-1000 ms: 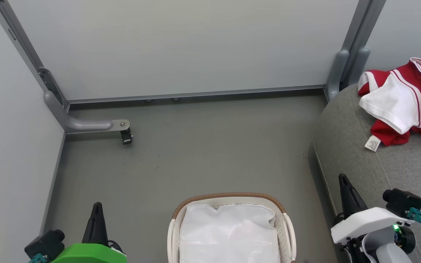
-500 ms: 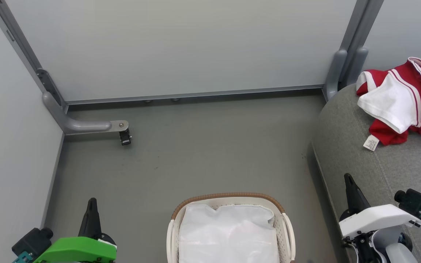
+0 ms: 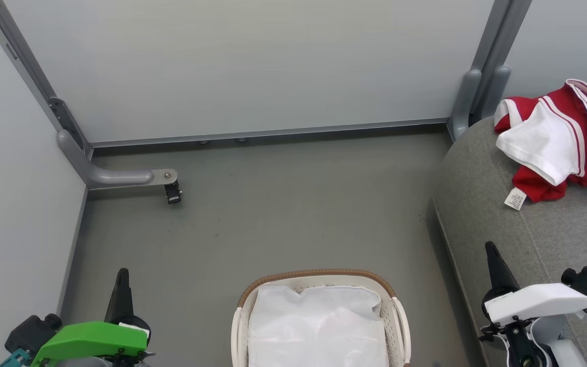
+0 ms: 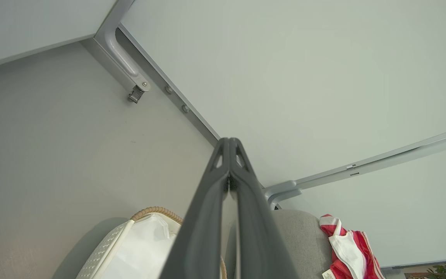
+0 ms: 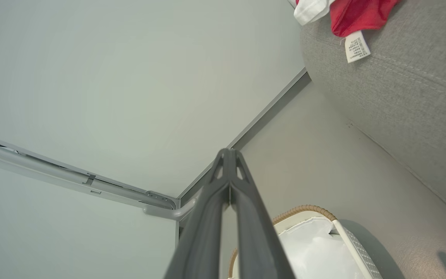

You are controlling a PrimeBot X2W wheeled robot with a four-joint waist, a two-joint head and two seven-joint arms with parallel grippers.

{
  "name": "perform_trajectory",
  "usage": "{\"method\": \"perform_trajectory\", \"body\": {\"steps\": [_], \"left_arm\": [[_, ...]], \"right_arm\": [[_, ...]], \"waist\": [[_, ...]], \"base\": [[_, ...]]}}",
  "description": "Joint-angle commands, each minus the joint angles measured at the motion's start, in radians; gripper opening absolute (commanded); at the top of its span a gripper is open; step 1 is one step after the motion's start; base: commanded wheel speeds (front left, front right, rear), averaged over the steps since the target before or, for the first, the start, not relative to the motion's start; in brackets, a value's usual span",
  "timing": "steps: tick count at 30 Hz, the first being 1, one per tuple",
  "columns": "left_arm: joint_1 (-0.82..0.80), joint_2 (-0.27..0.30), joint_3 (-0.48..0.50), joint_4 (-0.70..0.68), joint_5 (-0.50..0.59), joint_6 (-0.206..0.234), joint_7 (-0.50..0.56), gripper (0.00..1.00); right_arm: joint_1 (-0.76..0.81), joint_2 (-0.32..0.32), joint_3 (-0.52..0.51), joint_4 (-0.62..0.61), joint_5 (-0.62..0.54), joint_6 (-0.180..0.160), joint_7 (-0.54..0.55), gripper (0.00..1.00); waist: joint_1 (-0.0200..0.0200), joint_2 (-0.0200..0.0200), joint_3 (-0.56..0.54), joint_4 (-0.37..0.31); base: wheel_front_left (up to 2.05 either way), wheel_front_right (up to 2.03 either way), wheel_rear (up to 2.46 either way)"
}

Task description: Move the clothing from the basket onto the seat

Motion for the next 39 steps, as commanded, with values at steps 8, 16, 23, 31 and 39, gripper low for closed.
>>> {"method": "perform_trajectory", "body": {"steps": [8,16,23,31,39], "left_arm": [[-0.038,0.005,0.021,-0.012,-0.093,-0.011,0.028,0.00],[-0.047,0.005,0.035,-0.014,-0.167,-0.017,0.051,0.00],[-0.055,0.005,0.046,-0.015,-0.227,-0.020,0.069,0.00],[-0.064,0.005,0.057,-0.016,-0.290,-0.026,0.088,0.00],[-0.070,0.005,0.068,-0.017,-0.350,-0.028,0.106,0.00]], "right_arm": [[-0.014,-0.006,-0.016,-0.022,0.107,-0.001,0.028,0.00],[-0.014,-0.006,-0.026,-0.027,0.189,-0.001,0.049,0.00],[-0.014,-0.007,-0.035,-0.031,0.257,-0.001,0.068,0.00],[-0.014,-0.007,-0.043,-0.036,0.328,-0.001,0.087,0.00],[-0.013,-0.008,-0.052,-0.040,0.395,-0.001,0.106,0.00]], "waist": [[0.0000,0.0057,-0.001,-0.003],[0.0000,0.0064,-0.002,-0.005],[0.0000,0.0071,-0.002,-0.008],[0.0000,0.0078,-0.003,-0.011],[0.0000,0.0086,-0.004,-0.013]], "base": [[0.00,0.00,0.00],[0.00,0.00,0.00],[0.00,0.00,0.00],[0.00,0.00,0.00],[0.00,0.00,0.00]]}}
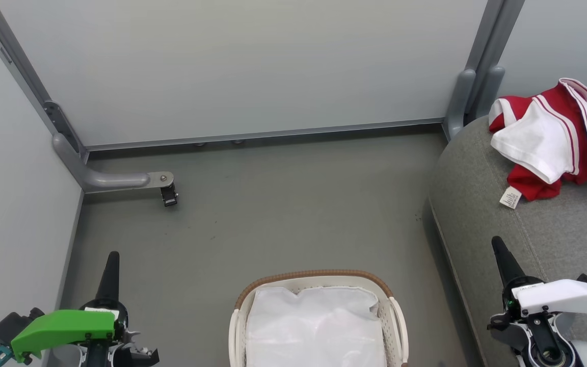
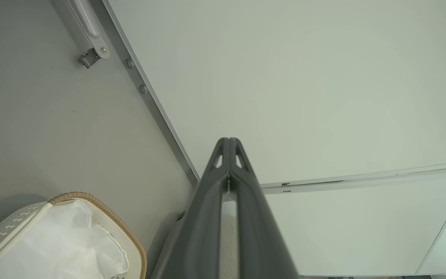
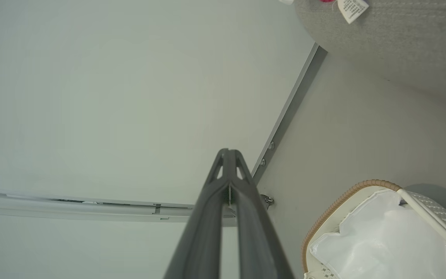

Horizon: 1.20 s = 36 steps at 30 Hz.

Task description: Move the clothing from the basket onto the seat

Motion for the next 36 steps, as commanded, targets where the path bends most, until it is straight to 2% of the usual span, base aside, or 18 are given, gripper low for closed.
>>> {"method": "perform_trajectory", "body": {"steps": [1,36], "left_arm": [[-0.023,0.005,0.008,-0.009,-0.024,-0.004,0.006,0.00],[-0.050,0.005,0.048,-0.012,-0.241,-0.021,0.072,0.00]], "right_arm": [[-0.010,-0.006,-0.005,-0.010,0.024,0.000,0.008,0.00],[-0.008,-0.008,-0.036,-0.025,0.271,-0.001,0.074,0.00]], "waist": [[0.0000,0.0086,0.000,0.000],[0.0000,0.0120,-0.003,-0.012]], "base": [[0.00,0.00,0.00],[0.00,0.00,0.00]]}}
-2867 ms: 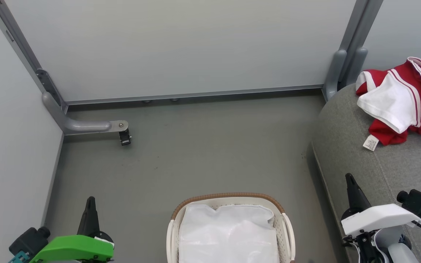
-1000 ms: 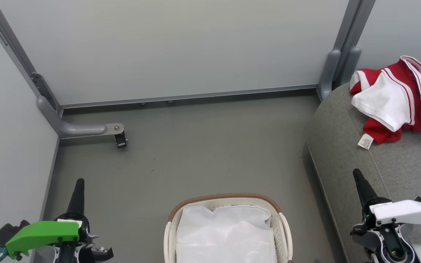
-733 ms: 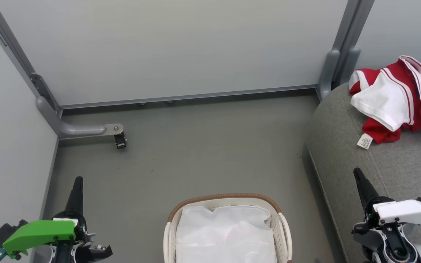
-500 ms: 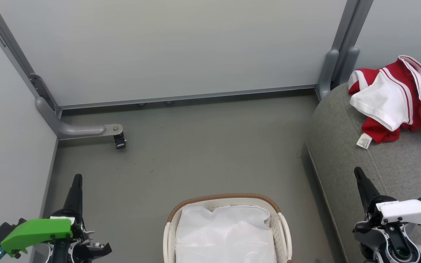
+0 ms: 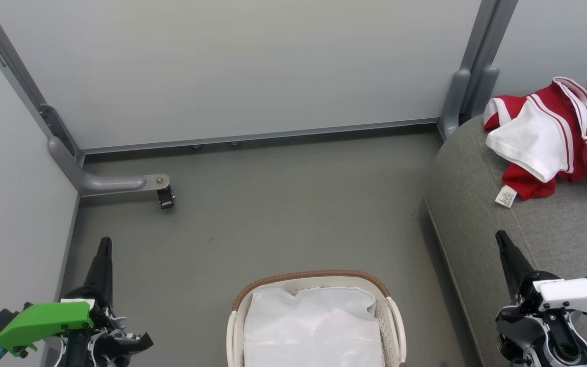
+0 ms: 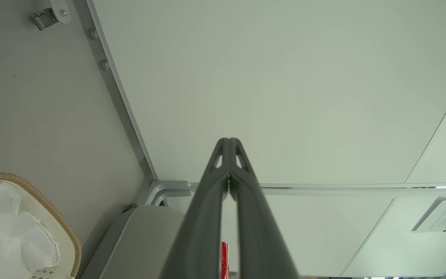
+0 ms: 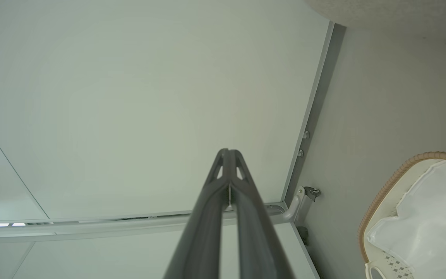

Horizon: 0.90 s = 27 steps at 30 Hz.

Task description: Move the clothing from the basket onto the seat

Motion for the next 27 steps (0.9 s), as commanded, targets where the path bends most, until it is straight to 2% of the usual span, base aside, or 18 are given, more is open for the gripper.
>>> {"method": "perform_trajectory", "body": {"steps": [1,27], "left_arm": [[-0.016,0.005,0.005,-0.005,-0.008,-0.007,0.001,0.00],[-0.014,0.004,0.005,-0.005,-0.006,-0.007,0.003,0.00]], "right_arm": [[-0.005,-0.006,-0.003,-0.004,0.010,0.000,0.004,0.00],[-0.005,-0.006,-0.003,-0.004,0.009,0.000,0.004,0.00]], "waist": [[0.0000,0.0120,0.000,0.000],[0.0000,0.0120,0.000,0.000]], "base": [[0.00,0.00,0.00],[0.00,0.00,0.00]]}}
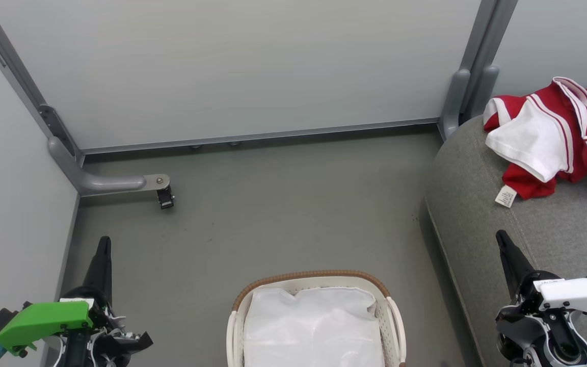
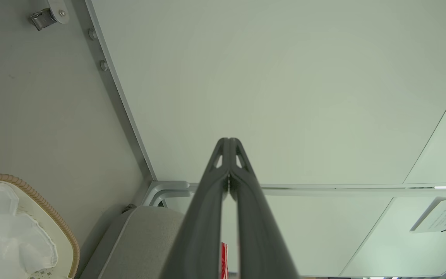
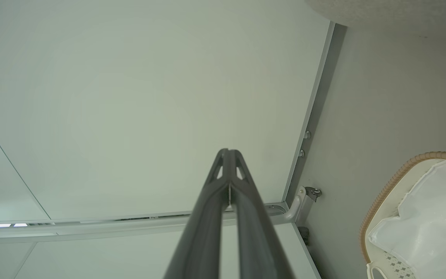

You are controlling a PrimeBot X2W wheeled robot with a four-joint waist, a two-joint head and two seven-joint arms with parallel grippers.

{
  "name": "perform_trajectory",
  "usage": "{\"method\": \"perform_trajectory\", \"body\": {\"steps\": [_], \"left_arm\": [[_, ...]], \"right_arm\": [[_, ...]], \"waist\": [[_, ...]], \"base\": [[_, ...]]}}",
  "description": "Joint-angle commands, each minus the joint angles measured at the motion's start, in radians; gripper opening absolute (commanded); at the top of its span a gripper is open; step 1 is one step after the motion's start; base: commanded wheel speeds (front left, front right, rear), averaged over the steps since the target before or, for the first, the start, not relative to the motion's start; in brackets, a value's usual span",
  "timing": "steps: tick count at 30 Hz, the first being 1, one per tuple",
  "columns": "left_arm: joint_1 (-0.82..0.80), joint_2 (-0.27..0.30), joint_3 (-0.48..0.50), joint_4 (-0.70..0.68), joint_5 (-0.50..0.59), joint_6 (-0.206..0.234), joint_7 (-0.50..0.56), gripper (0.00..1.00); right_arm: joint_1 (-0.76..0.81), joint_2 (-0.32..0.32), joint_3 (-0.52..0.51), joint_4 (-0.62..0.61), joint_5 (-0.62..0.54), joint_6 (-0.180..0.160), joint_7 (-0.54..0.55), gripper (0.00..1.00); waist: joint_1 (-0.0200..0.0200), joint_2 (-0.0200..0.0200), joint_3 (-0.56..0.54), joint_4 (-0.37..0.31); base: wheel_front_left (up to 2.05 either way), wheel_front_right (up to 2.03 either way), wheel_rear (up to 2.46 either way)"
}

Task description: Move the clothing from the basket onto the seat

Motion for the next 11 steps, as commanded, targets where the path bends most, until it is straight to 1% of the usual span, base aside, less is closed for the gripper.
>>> {"method": "perform_trajectory", "body": {"steps": [1,11], "left_arm": [[-0.012,0.003,0.003,-0.004,-0.002,-0.007,0.002,0.00],[-0.012,0.003,0.003,-0.004,-0.001,-0.007,0.003,0.00]], "right_arm": [[-0.004,-0.006,-0.002,-0.003,0.003,0.000,0.004,0.00],[-0.004,-0.006,-0.002,-0.003,0.003,0.000,0.004,0.00]], "waist": [[0.0000,0.0120,0.000,0.000],[0.0000,0.0120,0.000,0.000]], "base": [[0.00,0.00,0.00],[0.00,0.00,0.00]]}}
